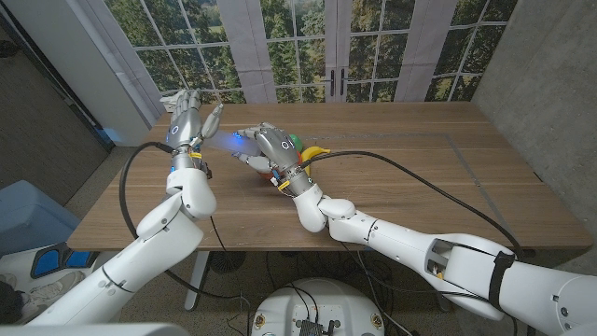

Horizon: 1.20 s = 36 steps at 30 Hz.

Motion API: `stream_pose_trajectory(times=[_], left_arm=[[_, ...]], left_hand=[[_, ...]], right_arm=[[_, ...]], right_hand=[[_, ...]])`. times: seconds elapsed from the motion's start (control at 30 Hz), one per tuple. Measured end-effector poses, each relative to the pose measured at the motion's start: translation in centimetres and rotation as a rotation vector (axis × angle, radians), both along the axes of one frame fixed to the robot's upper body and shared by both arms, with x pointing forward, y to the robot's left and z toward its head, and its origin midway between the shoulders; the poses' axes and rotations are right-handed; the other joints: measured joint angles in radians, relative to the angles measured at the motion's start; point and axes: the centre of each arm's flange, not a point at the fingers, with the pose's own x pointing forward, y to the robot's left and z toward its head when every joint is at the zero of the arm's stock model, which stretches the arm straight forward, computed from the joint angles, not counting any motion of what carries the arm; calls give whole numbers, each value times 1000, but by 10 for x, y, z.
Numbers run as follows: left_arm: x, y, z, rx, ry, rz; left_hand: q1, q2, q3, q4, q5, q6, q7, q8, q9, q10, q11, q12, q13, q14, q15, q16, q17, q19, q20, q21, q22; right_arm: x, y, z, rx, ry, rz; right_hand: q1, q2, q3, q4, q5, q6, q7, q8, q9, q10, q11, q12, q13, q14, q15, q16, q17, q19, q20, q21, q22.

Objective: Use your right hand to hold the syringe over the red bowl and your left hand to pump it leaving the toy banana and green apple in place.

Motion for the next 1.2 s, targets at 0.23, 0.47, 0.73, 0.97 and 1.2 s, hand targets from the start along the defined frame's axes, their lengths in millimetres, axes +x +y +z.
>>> stream_pose_trajectory(times=[0.23, 0.47, 0.73, 0.97, 1.2], left_arm=[[-3, -4, 1, 7, -6, -8], [-6, -6, 2, 10, -14, -7], [-10, -8, 4, 14, -29, -8], [-15, -10, 6, 17, -65, -23], [-21, -12, 11, 16, -123, -61]], left_hand=[[0, 0, 0, 0, 0, 0, 0, 0, 0, 0, 0, 0, 0, 0, 0, 0, 0, 0, 0, 0, 0], [0, 0, 0, 0, 0, 0, 0, 0, 0, 0, 0, 0, 0, 0, 0, 0, 0, 0, 0, 0, 0], [0, 0, 0, 0, 0, -4, -4, 0, 0, 0, 0, 0, 0, 0, 0, 0, 0, -3, 8, 0, 0], [-12, -4, -9, -3, -4, 4, -26, 0, 0, 4, -4, 0, 0, 7, 0, 0, 0, 4, 15, 0, 0], [-12, -4, -19, -4, -4, 16, -42, 5, 0, 11, -4, 5, 0, 13, 5, 0, 0, 9, 20, 0, 0]], right_arm=[[0, -2, -1, 1, 3, -2], [1, -3, -1, 1, 5, 2], [2, -5, -1, 0, 10, 4], [6, -7, -2, 1, 15, -3], [10, -10, -3, 4, 20, -16]], right_hand=[[0, 0, 0, 0, -1, 0, 0, -1, 0, 0, 0, -5, 0, 0, 0, -5, -1, -5, -5, 4, 0], [0, 0, 0, 0, -1, 0, 0, -2, 0, 0, 0, -8, 0, 0, 0, -5, 4, -5, -5, 4, 0], [0, 0, 0, 0, 0, -2, -2, -6, 0, 0, 0, -9, -1, 0, 0, -8, 4, -5, -5, 4, 0], [0, 0, 0, 0, 0, -2, -1, -6, 0, 0, 0, -12, -1, 0, 0, -9, 5, -5, -5, 11, 0], [0, 0, 3, -3, 0, -2, -1, -6, 0, 0, 0, -13, 4, 0, -1, -9, 5, -5, -5, 11, 0]])
